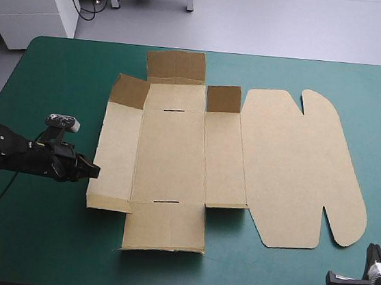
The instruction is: Fold the box
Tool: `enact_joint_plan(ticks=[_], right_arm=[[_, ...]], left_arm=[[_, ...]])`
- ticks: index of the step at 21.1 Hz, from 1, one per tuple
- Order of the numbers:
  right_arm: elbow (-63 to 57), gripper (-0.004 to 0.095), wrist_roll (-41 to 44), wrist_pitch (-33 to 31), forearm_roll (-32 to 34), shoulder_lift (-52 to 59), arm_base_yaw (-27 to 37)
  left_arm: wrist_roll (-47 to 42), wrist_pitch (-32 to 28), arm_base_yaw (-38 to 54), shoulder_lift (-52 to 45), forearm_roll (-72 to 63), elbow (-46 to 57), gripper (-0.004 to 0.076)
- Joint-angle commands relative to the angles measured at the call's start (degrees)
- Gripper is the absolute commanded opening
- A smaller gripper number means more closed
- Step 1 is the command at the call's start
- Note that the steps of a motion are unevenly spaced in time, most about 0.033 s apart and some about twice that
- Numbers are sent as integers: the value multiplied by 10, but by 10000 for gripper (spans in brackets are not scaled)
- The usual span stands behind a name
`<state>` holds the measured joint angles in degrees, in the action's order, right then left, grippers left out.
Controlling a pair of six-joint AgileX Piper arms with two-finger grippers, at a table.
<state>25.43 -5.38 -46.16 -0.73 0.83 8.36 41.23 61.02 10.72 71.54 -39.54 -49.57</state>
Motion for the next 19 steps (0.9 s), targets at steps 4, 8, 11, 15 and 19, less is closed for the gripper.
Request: enact_joint_plan(ticks=[4, 8, 11, 15, 19], right_arm=[[13, -19, -2, 43, 2, 12, -1], [13, -19, -2, 43, 2, 12, -1], [13, -19, -2, 43, 2, 12, -1], [13, -19, -2, 43, 2, 12, -1], [13, -19, -2, 43, 2, 12, -1]], left_arm=[[36, 77, 114, 45, -137, -20, -6], [18, 71, 122, 54, -125, -20, -8], [4, 36, 122, 54, -123, -20, -1], [1, 28, 122, 55, -96, -20, 153], [-61, 19, 122, 89, -98, -20, 433]])
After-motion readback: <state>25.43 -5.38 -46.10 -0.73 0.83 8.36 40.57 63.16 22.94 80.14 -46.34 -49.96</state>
